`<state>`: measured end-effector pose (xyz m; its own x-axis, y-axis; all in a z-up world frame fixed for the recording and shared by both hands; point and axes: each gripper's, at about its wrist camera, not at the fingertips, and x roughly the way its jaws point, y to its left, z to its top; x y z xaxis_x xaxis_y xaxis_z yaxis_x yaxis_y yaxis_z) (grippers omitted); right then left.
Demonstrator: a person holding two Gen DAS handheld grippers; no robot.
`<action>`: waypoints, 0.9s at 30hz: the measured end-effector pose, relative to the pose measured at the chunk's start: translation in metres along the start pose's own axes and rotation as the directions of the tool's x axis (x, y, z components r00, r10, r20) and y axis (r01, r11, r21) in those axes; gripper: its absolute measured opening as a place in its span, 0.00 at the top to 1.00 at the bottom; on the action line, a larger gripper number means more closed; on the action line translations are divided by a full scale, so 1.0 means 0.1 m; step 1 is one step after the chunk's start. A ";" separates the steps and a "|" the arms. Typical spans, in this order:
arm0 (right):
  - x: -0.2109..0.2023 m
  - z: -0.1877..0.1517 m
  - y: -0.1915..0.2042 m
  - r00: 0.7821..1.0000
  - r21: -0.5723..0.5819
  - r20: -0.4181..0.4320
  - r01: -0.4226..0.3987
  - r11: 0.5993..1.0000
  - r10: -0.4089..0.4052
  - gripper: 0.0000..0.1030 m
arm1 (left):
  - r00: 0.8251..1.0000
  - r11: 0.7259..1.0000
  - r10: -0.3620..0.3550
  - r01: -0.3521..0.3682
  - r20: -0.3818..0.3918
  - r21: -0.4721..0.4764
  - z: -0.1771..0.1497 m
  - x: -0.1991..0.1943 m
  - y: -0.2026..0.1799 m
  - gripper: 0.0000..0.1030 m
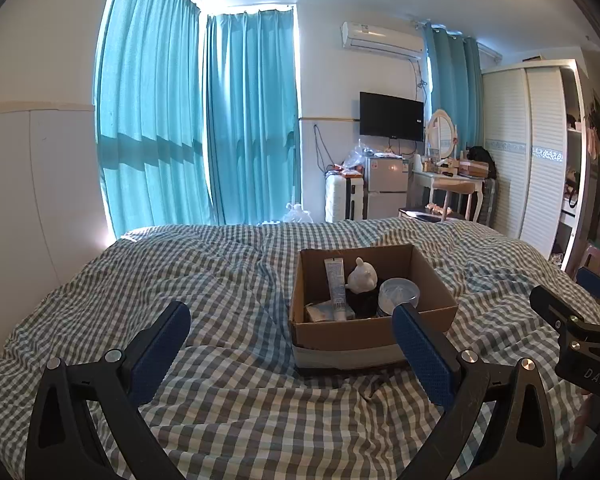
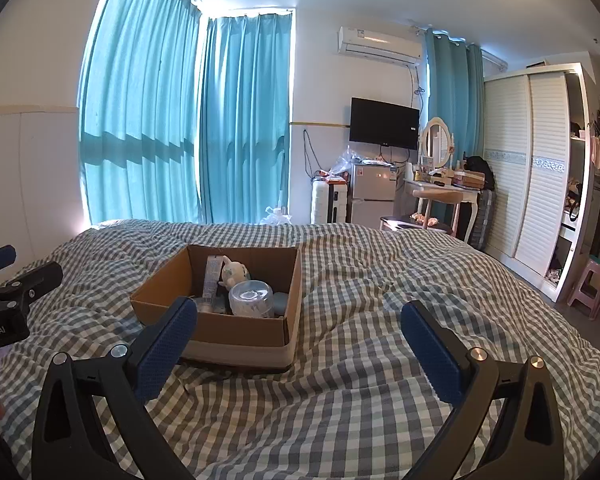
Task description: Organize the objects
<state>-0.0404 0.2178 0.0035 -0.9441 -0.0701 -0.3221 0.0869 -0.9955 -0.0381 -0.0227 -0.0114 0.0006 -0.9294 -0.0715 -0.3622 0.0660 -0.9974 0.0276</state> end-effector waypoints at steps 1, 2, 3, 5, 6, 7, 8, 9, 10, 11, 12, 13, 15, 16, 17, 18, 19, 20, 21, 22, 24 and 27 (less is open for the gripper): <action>0.00 0.00 0.01 1.000 -0.001 -0.001 0.000 1.000 0.000 0.01 | 1.000 1.000 -0.001 0.001 -0.002 0.000 0.00 0.00 0.00 0.00; 0.01 -0.01 0.01 1.000 -0.004 -0.003 -0.001 1.000 0.001 0.01 | 1.000 1.000 -0.002 0.002 -0.005 0.002 -0.01 0.01 0.00 0.00; 0.01 -0.02 0.02 1.000 -0.005 -0.005 -0.002 1.000 0.002 0.01 | 1.000 1.000 -0.001 0.001 -0.006 0.003 -0.02 0.01 -0.01 0.00; 0.01 -0.02 0.03 1.000 -0.006 -0.005 0.000 1.000 0.000 0.01 | 1.000 1.000 0.000 0.000 -0.007 0.005 -0.02 0.01 -0.01 0.00; 0.01 -0.02 0.03 1.000 -0.006 -0.005 -0.001 1.000 0.001 0.01 | 1.000 1.000 -0.001 0.001 -0.008 0.007 -0.02 0.02 -0.01 0.00; 0.01 -0.02 0.03 1.000 -0.006 -0.006 -0.002 1.000 0.002 0.01 | 1.000 1.000 -0.002 0.002 -0.007 0.008 -0.03 0.02 -0.01 0.00; 0.01 -0.03 0.03 1.000 -0.005 -0.005 -0.001 1.000 0.001 0.01 | 1.000 1.000 -0.001 0.001 -0.006 0.008 -0.03 0.01 -0.01 0.00; 0.01 -0.03 0.03 1.000 -0.003 -0.004 -0.001 1.000 0.001 0.01 | 1.000 1.000 -0.001 0.001 -0.007 0.006 -0.02 0.01 -0.01 0.00; 0.01 -0.03 0.03 1.000 -0.002 -0.004 -0.002 1.000 0.002 0.01 | 1.000 1.000 -0.002 0.002 -0.006 0.006 -0.02 0.02 -0.01 0.00; 0.01 -0.04 0.03 1.000 -0.001 -0.005 -0.002 1.000 0.002 0.01 | 1.000 1.000 -0.004 0.004 -0.007 0.006 -0.03 0.02 -0.01 0.00; 0.01 -0.04 0.03 1.000 0.000 -0.005 0.000 1.000 0.000 0.01 | 1.000 1.000 -0.003 0.003 -0.007 0.007 -0.03 0.02 -0.01 0.00; 0.01 -0.04 0.03 1.000 0.001 -0.005 0.000 1.000 0.000 0.01 | 1.000 1.000 -0.002 0.002 -0.006 0.007 -0.03 0.02 -0.01 0.00; 0.01 -0.04 0.02 1.000 0.002 -0.006 0.000 1.000 0.000 0.01 | 1.000 1.000 -0.001 0.001 -0.008 0.008 -0.03 0.02 -0.01 0.00; 0.01 -0.03 0.02 1.000 0.001 -0.006 0.000 1.000 0.000 0.01 | 1.000 1.000 -0.001 0.001 -0.009 0.008 -0.04 0.02 -0.01 0.00; 0.01 -0.04 0.02 1.000 0.001 -0.006 0.001 1.000 -0.001 0.01 | 1.000 1.000 0.000 0.000 -0.010 0.008 -0.04 0.03 0.00 0.00; 0.01 -0.04 0.02 1.000 0.001 -0.006 0.001 1.000 -0.001 0.01 | 1.000 1.000 -0.001 0.001 -0.009 0.008 -0.04 0.03 0.00 0.00; 0.01 -0.04 0.02 1.000 0.001 -0.007 0.000 1.000 0.000 0.01 | 1.000 1.000 -0.002 0.002 -0.009 0.009 -0.04 0.02 0.00 0.00; 0.01 -0.04 0.02 1.000 0.001 -0.008 0.000 1.000 0.000 0.01 | 1.000 1.000 -0.002 0.002 -0.007 0.010 -0.05 0.02 0.00 0.00; 0.01 -0.04 0.02 1.000 0.001 -0.007 0.000 1.000 0.000 0.01 | 1.000 1.000 -0.002 0.002 -0.006 0.011 -0.05 0.02 0.00 0.00; 0.01 -0.04 0.02 1.000 0.001 -0.008 0.000 1.000 0.000 0.01 | 1.000 1.000 -0.003 0.003 -0.006 0.012 -0.05 0.02 0.00 0.00; 0.02 -0.06 0.03 1.000 0.001 -0.011 0.000 1.000 0.000 0.01 | 1.000 1.000 -0.001 0.001 -0.007 0.014 -0.06 0.02 0.00 0.00; 0.02 -0.06 0.03 1.000 -0.001 -0.012 -0.001 1.000 0.001 0.01 | 1.000 1.000 -0.001 0.001 -0.007 0.013 -0.06 0.02 0.00 0.00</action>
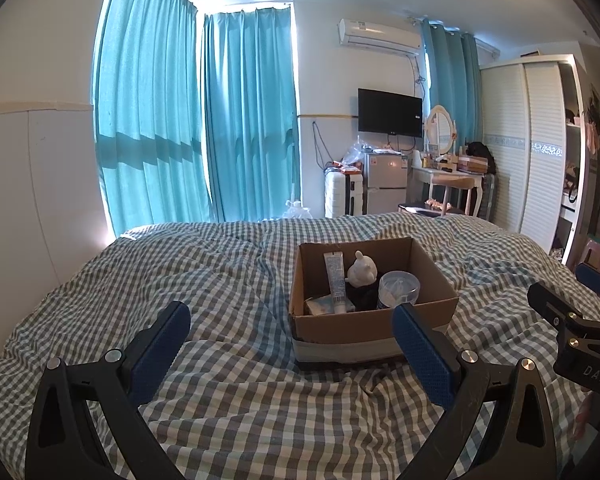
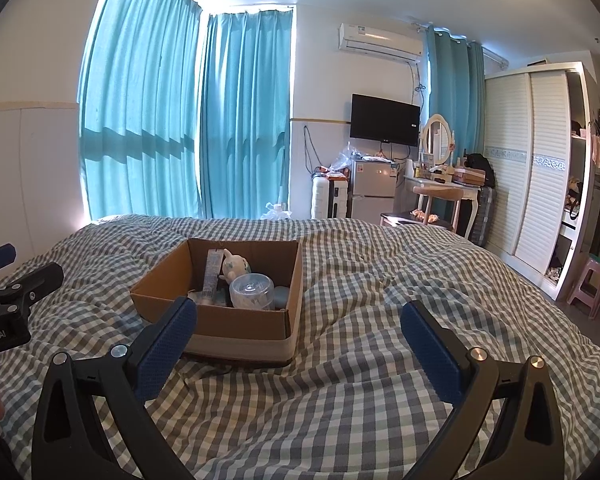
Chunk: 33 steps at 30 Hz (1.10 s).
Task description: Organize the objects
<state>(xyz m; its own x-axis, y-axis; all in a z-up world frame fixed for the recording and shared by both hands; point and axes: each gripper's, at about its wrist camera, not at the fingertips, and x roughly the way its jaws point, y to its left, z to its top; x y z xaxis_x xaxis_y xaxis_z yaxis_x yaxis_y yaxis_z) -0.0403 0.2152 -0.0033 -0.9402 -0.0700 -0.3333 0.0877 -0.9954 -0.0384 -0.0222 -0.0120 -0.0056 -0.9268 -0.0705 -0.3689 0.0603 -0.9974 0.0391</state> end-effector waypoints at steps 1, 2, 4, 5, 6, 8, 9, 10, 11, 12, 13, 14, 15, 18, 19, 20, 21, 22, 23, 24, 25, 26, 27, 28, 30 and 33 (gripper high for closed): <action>0.00 -0.01 0.00 1.000 -0.001 0.000 0.000 1.000 0.000 0.01 | 1.000 1.000 0.000 0.000 0.000 0.001 0.00 0.00 0.00 0.00; 0.00 -0.01 0.00 1.000 -0.001 0.001 0.001 1.000 -0.001 0.01 | 1.000 1.000 0.000 0.000 0.000 0.001 0.00 0.00 0.00 0.00; 0.01 -0.01 -0.01 1.000 -0.001 -0.001 0.000 1.000 0.000 0.01 | 1.000 1.000 0.000 0.000 -0.001 0.001 0.00 0.00 0.00 0.00; 0.01 -0.01 -0.01 1.000 0.000 -0.001 0.000 1.000 0.000 0.01 | 1.000 1.000 0.000 0.000 0.000 0.001 0.00 0.00 0.00 0.00; 0.02 -0.02 -0.02 1.000 0.001 -0.001 0.000 1.000 0.000 0.01 | 1.000 1.000 -0.001 0.001 0.000 0.001 0.00 0.00 0.00 0.00; 0.01 -0.02 -0.02 1.000 0.001 -0.001 -0.001 1.000 0.001 0.01 | 1.000 1.000 0.000 0.000 0.001 0.004 0.00 0.00 0.00 0.00; 0.01 -0.02 -0.02 1.000 0.001 -0.001 -0.001 1.000 0.001 0.01 | 1.000 1.000 0.000 0.000 0.001 0.006 -0.01 0.00 0.00 0.00; 0.02 -0.02 -0.02 1.000 0.000 -0.002 0.000 1.000 0.000 0.01 | 1.000 1.000 0.000 0.000 0.000 0.007 -0.01 0.00 0.00 0.00; 0.02 -0.02 -0.02 1.000 0.000 -0.002 -0.001 1.000 0.001 0.01 | 1.000 1.000 0.000 0.000 0.001 0.007 -0.01 0.00 0.00 0.00; 0.01 -0.02 -0.02 1.000 0.000 -0.002 -0.002 1.000 0.002 0.01 | 1.000 1.000 0.000 0.000 0.001 0.007 -0.01 0.00 0.00 0.00; 0.01 -0.03 -0.02 1.000 0.000 -0.002 -0.001 1.000 0.001 0.01 | 1.000 1.000 0.000 0.000 0.001 0.007 -0.01 0.00 0.00 0.00; 0.01 -0.04 -0.03 1.000 -0.001 -0.002 -0.002 1.000 0.002 0.01 | 1.000 1.000 0.000 0.000 0.001 0.007 -0.01 0.00 0.00 0.00; 0.01 -0.03 -0.03 1.000 0.000 -0.002 -0.003 1.000 0.003 0.01 | 1.000 1.000 0.000 0.000 0.001 0.007 -0.01 0.00 0.00 0.00; 0.01 -0.04 -0.02 1.000 -0.001 -0.002 -0.001 1.000 0.001 0.01 | 1.000 1.000 0.000 0.000 0.001 0.006 -0.01 0.00 0.00 0.00; 0.01 -0.04 -0.02 1.000 -0.002 -0.002 -0.001 1.000 0.001 0.01 | 1.000 1.000 -0.001 0.001 0.001 0.005 -0.01 0.00 0.01 0.00; 0.01 -0.04 -0.02 1.000 -0.002 -0.003 -0.001 1.000 0.001 0.01 | 1.000 1.000 0.000 0.000 0.002 0.004 -0.01 0.00 0.01 0.00; 0.01 -0.04 -0.02 1.000 -0.002 -0.003 -0.001 1.000 0.001 0.01 | 1.000 1.000 0.000 0.000 0.001 0.004 -0.01 0.00 0.01 0.00; 0.01 -0.04 -0.02 1.000 -0.001 -0.002 -0.001 1.000 0.001 0.01 | 1.000 1.000 0.001 -0.001 0.002 0.005 -0.01 0.00 0.01 0.00; 0.01 -0.04 -0.02 1.000 -0.001 -0.002 -0.001 1.000 0.001 0.01 | 1.000 1.000 0.002 -0.002 0.002 0.005 -0.01 0.00 0.01 0.00; 0.01 -0.04 -0.02 1.000 -0.001 -0.003 -0.001 1.000 0.001 0.01 | 1.000 1.000 0.002 -0.002 0.002 0.006 -0.01 0.00 0.00 0.00; 0.01 -0.04 -0.02 1.000 -0.001 -0.003 -0.002 1.000 0.002 0.01 | 1.000 1.000 0.000 0.000 0.001 0.007 -0.01 0.00 0.00 0.00; 0.02 -0.04 -0.02 1.000 0.000 -0.004 -0.002 1.000 0.002 0.01 | 1.000 1.000 -0.003 0.003 0.001 0.008 -0.01 -0.01 0.00 0.00; 0.02 -0.05 -0.02 1.000 -0.001 -0.005 -0.002 1.000 0.002 0.01 | 1.000 1.000 -0.002 0.002 0.003 0.010 -0.01 -0.02 0.00 0.00; 0.02 -0.05 -0.01 1.000 -0.001 -0.006 -0.002 1.000 0.002 0.01 | 1.000 1.000 0.002 -0.002 0.006 0.011 -0.01 -0.02 0.00 0.00; 0.02 -0.06 -0.01 1.000 -0.002 -0.005 -0.002 1.000 0.002 0.01 | 1.000 1.000 0.006 -0.006 0.011 0.014 -0.01 -0.03 -0.01 0.00; 0.02 -0.05 0.00 1.000 -0.004 -0.008 -0.003 1.000 0.003 0.01 | 1.000 1.000 -0.001 0.001 0.006 0.022 -0.01 -0.03 -0.01 0.00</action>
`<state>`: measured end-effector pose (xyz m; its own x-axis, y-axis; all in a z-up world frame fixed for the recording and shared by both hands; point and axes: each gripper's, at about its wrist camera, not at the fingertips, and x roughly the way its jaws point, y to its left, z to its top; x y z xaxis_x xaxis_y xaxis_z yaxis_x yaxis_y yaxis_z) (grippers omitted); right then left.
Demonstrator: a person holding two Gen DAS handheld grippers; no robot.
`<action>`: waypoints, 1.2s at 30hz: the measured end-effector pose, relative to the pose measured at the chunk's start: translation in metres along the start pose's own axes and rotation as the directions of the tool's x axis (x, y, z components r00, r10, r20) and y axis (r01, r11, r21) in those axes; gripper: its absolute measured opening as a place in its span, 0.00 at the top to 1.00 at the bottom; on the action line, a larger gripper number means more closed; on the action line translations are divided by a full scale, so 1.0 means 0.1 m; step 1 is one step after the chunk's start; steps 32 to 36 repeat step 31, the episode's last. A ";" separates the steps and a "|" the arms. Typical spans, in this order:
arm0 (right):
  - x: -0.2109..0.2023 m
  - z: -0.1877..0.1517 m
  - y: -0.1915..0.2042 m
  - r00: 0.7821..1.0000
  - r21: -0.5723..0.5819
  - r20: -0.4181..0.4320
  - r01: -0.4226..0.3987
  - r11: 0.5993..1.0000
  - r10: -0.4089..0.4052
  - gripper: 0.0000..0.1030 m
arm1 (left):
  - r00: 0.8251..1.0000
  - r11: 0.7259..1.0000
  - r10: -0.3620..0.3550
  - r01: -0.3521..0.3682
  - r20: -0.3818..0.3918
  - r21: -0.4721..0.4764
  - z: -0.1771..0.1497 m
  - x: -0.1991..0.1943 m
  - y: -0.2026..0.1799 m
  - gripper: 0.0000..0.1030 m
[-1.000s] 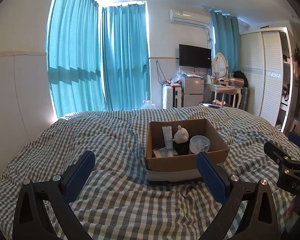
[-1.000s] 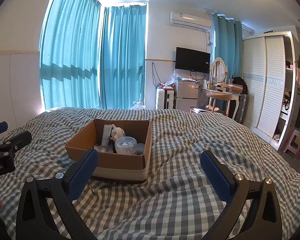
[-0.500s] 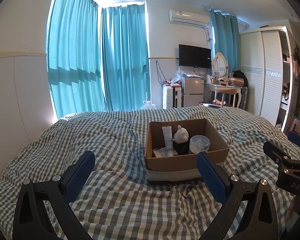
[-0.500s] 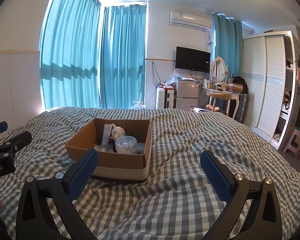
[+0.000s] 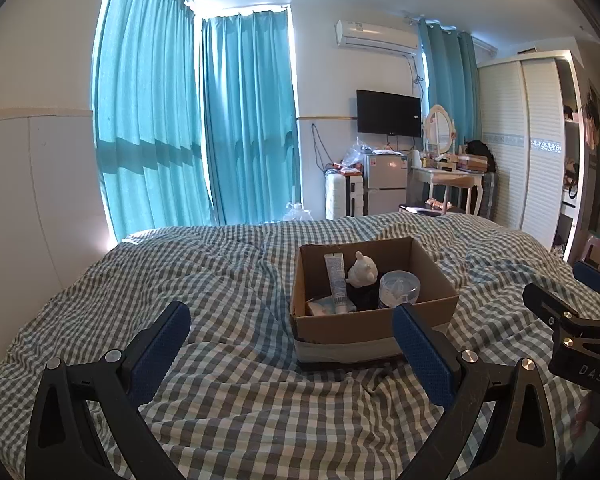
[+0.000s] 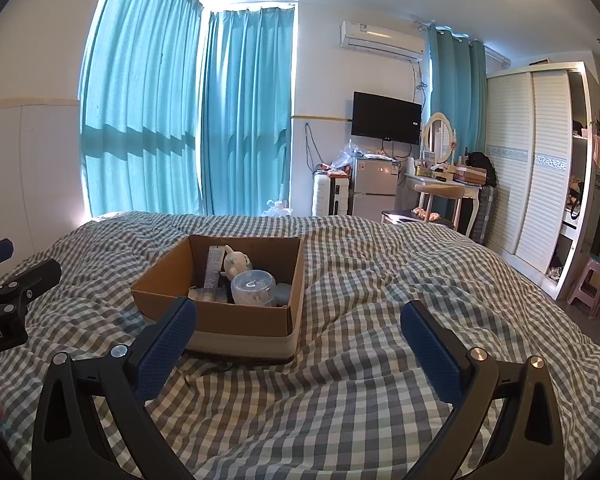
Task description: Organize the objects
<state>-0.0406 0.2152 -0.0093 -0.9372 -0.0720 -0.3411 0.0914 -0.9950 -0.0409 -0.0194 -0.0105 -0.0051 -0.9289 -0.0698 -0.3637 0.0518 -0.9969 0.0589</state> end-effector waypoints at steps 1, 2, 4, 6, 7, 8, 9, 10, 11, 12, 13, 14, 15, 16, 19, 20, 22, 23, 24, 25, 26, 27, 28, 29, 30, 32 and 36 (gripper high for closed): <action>0.00 0.00 0.00 1.000 0.000 0.000 0.000 1.000 0.000 0.01 | 1.000 1.000 0.001 -0.001 -0.001 0.003 0.00 0.00 -0.01 0.00; 0.00 0.00 0.00 1.000 0.000 -0.001 0.000 1.000 0.000 0.01 | 1.000 1.000 0.006 -0.006 0.000 0.006 0.00 0.00 -0.01 0.00; 0.00 0.00 0.00 1.000 0.000 -0.002 -0.002 1.000 0.002 0.01 | 1.000 1.000 0.014 -0.014 -0.002 0.012 -0.01 0.00 -0.03 0.00; 0.00 -0.01 0.00 1.000 0.000 -0.002 -0.001 1.000 0.001 0.01 | 1.000 1.000 0.015 -0.015 -0.003 0.017 -0.01 0.00 -0.04 0.00; 0.00 -0.01 0.00 1.000 0.000 -0.002 -0.001 1.000 0.001 0.01 | 1.000 1.000 0.016 -0.016 -0.002 0.017 -0.01 0.00 -0.04 0.00; 0.00 -0.01 -0.01 1.000 0.000 -0.003 -0.001 1.000 0.001 0.01 | 1.000 1.000 0.016 -0.016 0.000 0.014 -0.02 0.00 -0.03 0.00; 0.00 -0.01 -0.01 1.000 -0.001 -0.004 -0.001 1.000 0.001 0.01 | 1.000 1.000 0.017 -0.017 0.001 0.011 -0.02 0.00 -0.03 0.00; 0.00 -0.02 -0.01 1.000 -0.002 -0.005 0.000 1.000 0.000 0.01 | 1.000 1.000 0.020 -0.020 0.004 0.008 -0.02 0.00 -0.02 0.00; 0.01 -0.01 0.00 1.000 -0.003 -0.005 0.000 1.000 0.000 0.01 | 1.000 1.000 0.019 -0.019 0.007 0.004 -0.01 -0.01 -0.01 0.00; 0.01 -0.01 0.01 1.000 -0.004 -0.006 0.001 1.000 -0.001 0.01 | 1.000 1.000 0.018 -0.018 0.008 0.002 -0.01 -0.02 -0.01 0.00; 0.01 -0.02 0.01 1.000 -0.005 -0.007 0.001 1.000 -0.001 0.01 | 1.000 1.000 0.018 -0.018 0.009 0.001 -0.01 -0.02 0.00 0.00; 0.01 -0.02 0.02 1.000 -0.006 -0.007 0.002 1.000 -0.002 0.01 | 1.000 1.000 0.020 -0.020 0.010 0.000 -0.01 -0.02 0.00 0.00; 0.01 -0.02 0.01 1.000 -0.007 -0.007 0.002 1.000 -0.003 0.01 | 1.000 1.000 0.021 -0.021 0.010 0.001 -0.01 -0.02 0.00 0.00; 0.02 -0.02 0.02 1.000 -0.007 -0.007 0.002 1.000 -0.003 0.01 | 1.000 1.000 0.020 -0.020 0.010 0.002 -0.01 -0.02 0.00 0.00; 0.02 -0.02 0.02 1.000 -0.006 -0.007 0.002 1.000 -0.002 0.01 | 1.000 1.000 0.019 -0.019 0.005 0.005 -0.02 -0.01 -0.01 0.00; 0.02 -0.02 0.02 1.000 -0.006 -0.007 0.002 1.000 -0.002 0.01 | 1.000 1.000 0.018 -0.018 0.004 0.005 -0.03 -0.01 -0.01 0.00; 0.02 -0.02 0.02 1.000 -0.006 -0.008 0.003 1.000 -0.003 0.01 | 1.000 1.000 0.020 -0.020 0.002 0.005 -0.03 -0.01 0.00 0.00; 0.02 -0.02 0.02 1.000 -0.006 -0.009 0.002 1.000 -0.003 0.01 | 1.000 1.000 0.021 -0.021 0.001 0.004 -0.03 0.00 0.00 0.00; 0.03 -0.02 0.02 1.000 -0.005 -0.010 0.003 1.000 -0.003 0.01 | 1.000 1.000 0.021 -0.021 -0.001 0.003 -0.04 0.00 0.00 0.00; 0.03 -0.03 0.02 1.000 -0.005 -0.011 0.003 1.000 -0.003 0.01 | 1.000 1.000 0.022 -0.022 -0.004 0.002 -0.04 0.01 0.00 0.00; 0.04 -0.03 0.02 1.000 -0.005 -0.011 0.003 1.000 -0.003 0.01 | 1.000 1.000 0.022 -0.022 -0.008 0.001 -0.05 0.01 0.00 0.00; 0.04 -0.03 0.02 1.000 -0.006 -0.012 0.003 1.000 -0.004 0.01 | 1.000 1.000 0.021 -0.021 -0.012 0.000 -0.05 0.02 0.01 0.00; 0.04 -0.03 0.02 1.000 -0.006 -0.012 0.003 1.000 -0.003 0.01 | 1.000 1.000 0.021 -0.021 -0.017 0.000 -0.06 0.02 0.01 0.00; 0.04 -0.03 0.02 1.000 -0.006 -0.013 0.003 1.000 -0.003 0.01 | 1.000 1.000 0.023 -0.023 -0.017 0.000 -0.06 0.02 0.00 0.00; 0.04 -0.04 0.02 1.000 -0.006 -0.013 0.003 1.000 -0.003 0.01 | 1.000 1.000 0.027 -0.027 -0.014 0.001 -0.07 0.02 0.00 0.00; 0.04 -0.04 0.02 1.000 -0.007 -0.013 0.003 1.000 -0.003 0.01 | 1.000 1.000 0.027 -0.027 -0.012 0.003 -0.07 0.01 0.00 0.00; 0.04 -0.04 0.02 1.000 -0.007 -0.013 0.003 1.000 -0.003 0.01 | 1.000 1.000 0.027 -0.027 -0.012 0.003 -0.07 0.01 0.00 0.00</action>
